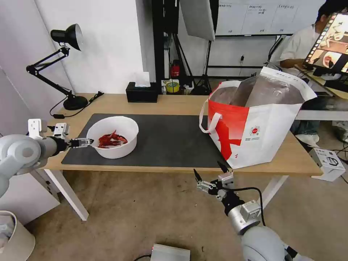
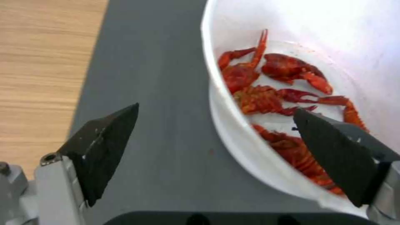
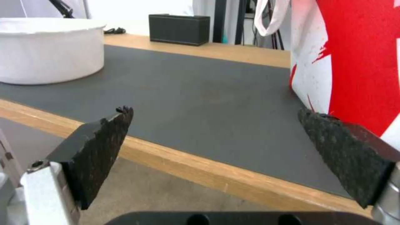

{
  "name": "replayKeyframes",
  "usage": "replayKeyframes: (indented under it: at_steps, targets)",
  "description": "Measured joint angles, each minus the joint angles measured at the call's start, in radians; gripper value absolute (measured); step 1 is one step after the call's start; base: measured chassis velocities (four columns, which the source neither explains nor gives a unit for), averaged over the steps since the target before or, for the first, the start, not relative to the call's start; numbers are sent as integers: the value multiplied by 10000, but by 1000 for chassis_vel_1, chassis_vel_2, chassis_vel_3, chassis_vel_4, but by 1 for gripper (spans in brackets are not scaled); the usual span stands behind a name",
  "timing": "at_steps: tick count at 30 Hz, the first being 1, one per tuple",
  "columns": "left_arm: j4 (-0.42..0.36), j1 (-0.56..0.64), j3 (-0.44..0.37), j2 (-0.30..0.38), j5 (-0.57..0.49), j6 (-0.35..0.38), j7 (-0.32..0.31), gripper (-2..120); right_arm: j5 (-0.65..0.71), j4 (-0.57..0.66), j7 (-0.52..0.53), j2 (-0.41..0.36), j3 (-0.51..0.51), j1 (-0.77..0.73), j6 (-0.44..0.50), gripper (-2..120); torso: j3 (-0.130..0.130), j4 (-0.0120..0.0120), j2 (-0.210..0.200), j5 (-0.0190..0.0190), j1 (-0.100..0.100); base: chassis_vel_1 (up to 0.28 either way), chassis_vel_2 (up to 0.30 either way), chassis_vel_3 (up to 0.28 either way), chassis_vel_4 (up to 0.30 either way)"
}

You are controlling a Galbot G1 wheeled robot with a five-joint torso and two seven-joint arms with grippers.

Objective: Pick up the trash from the table and place it into the takeout bag.

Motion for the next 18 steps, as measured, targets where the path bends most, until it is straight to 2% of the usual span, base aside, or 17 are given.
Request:
replayKeyframes:
  at_steps: [14, 18]
  targets:
    - [596, -1301, 1207, -436, -561, 209, -449, 99, 0, 0, -1, 0, 0, 0, 0, 100, 0, 0, 1, 1, -1, 0, 0, 0, 0]
    - [656, -1631, 1529, -484, -840, 307, -663, 82, 0, 1, -1, 0, 0, 1, 0, 100, -1, 0, 1, 0, -1, 0, 0, 0, 0]
